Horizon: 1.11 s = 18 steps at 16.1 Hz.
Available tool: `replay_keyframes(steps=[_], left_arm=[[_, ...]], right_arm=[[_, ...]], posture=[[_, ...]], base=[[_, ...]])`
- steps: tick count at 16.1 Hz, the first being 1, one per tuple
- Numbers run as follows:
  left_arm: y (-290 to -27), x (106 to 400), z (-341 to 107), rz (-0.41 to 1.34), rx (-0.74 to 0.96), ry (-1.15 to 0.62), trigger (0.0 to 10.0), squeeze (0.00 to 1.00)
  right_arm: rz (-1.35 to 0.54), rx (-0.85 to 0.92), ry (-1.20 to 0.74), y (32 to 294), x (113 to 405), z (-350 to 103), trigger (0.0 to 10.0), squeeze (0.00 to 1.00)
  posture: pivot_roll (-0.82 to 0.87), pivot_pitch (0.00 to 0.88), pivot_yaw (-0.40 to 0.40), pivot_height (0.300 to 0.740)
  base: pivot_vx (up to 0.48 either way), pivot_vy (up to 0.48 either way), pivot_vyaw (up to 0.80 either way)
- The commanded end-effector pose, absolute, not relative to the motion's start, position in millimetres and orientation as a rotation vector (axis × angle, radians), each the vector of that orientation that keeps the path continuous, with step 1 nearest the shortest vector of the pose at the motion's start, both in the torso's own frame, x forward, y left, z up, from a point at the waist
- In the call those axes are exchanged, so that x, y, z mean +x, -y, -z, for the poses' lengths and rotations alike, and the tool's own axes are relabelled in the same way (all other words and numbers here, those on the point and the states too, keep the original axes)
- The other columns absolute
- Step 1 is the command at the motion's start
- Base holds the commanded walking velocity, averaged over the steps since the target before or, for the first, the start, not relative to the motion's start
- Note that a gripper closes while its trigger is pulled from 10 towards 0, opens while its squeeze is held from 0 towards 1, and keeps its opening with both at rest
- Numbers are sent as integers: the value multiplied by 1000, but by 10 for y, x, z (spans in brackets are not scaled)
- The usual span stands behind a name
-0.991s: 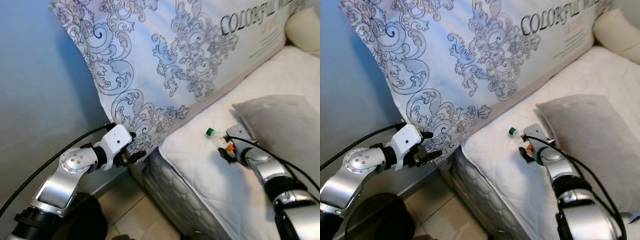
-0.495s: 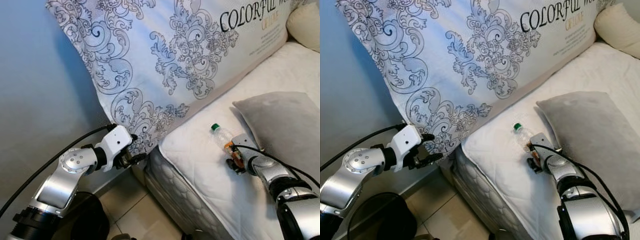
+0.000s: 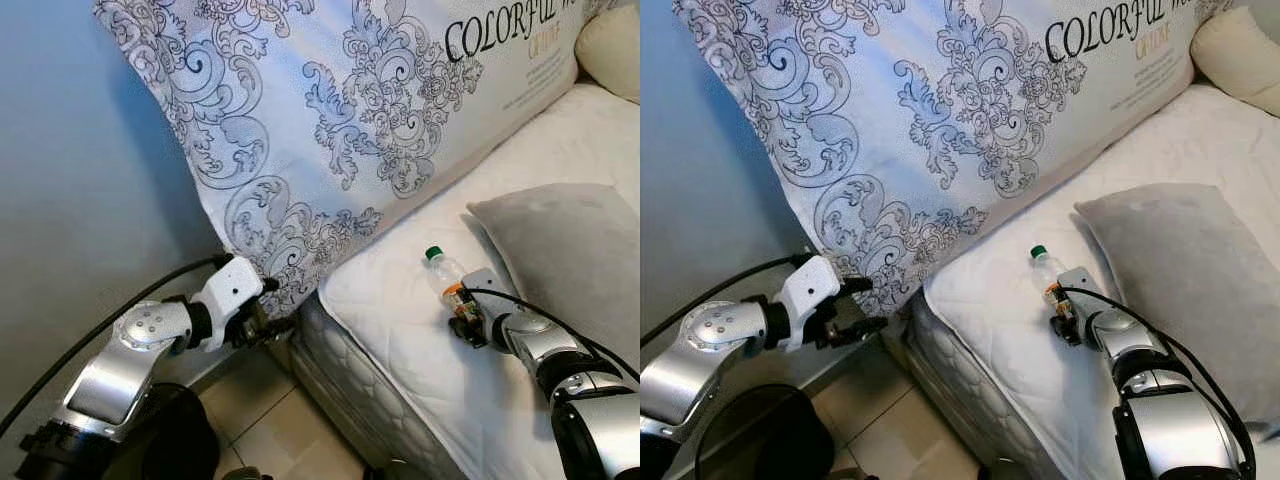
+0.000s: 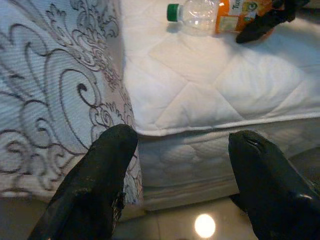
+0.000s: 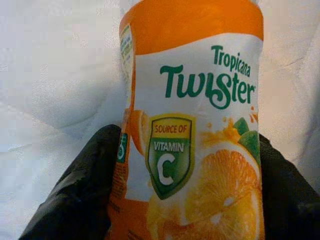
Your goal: Clean up the room
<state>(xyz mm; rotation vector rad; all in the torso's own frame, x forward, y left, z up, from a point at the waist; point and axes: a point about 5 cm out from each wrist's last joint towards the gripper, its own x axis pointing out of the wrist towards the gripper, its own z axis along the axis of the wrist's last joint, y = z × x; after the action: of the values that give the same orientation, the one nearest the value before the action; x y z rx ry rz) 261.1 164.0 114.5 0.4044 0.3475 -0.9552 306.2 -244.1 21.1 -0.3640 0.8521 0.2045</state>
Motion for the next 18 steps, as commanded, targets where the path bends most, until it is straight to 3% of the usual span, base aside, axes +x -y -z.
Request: replay_keyframes(steps=[1, 9, 13, 15, 16, 18], left_arm=[[-1682, 2607, -1192, 959, 399, -345, 10000, 0], [-1714, 2548, -1170, 890, 315, -326, 10000, 0], [-1791, 2445, -1091, 691, 209, -291, 10000, 0], [-1781, 2352, -1007, 630, 169, -303, 10000, 0], [-1793, 2311, -925, 541, 181, -317, 10000, 0], [-1740, 2285, -827, 496, 190, -341, 10000, 0]], right_arm=[[-203, -346, -841, 2455, 3096, -256, 0, 0], [-163, -181, -717, 2485, 3112, -312, 0, 0], [-537, -8, -588, 2271, 2829, -452, 0, 0], [-703, -100, -548, 2224, 2619, -540, 0, 0], [-847, -100, -520, 2106, 2431, -567, 10000, 0], [-807, -204, -484, 2022, 2359, -558, 10000, 0]], posture=[[78, 34, -1, 740], [76, 6, -18, 740], [53, 28, 13, 740], [40, 39, 25, 740], [30, 53, 25, 740], [24, 65, 22, 740]], base=[[0, 0, 0], [0, 0, 0], [0, 0, 0], [0, 0, 0], [0, 0, 0], [0, 0, 400]])
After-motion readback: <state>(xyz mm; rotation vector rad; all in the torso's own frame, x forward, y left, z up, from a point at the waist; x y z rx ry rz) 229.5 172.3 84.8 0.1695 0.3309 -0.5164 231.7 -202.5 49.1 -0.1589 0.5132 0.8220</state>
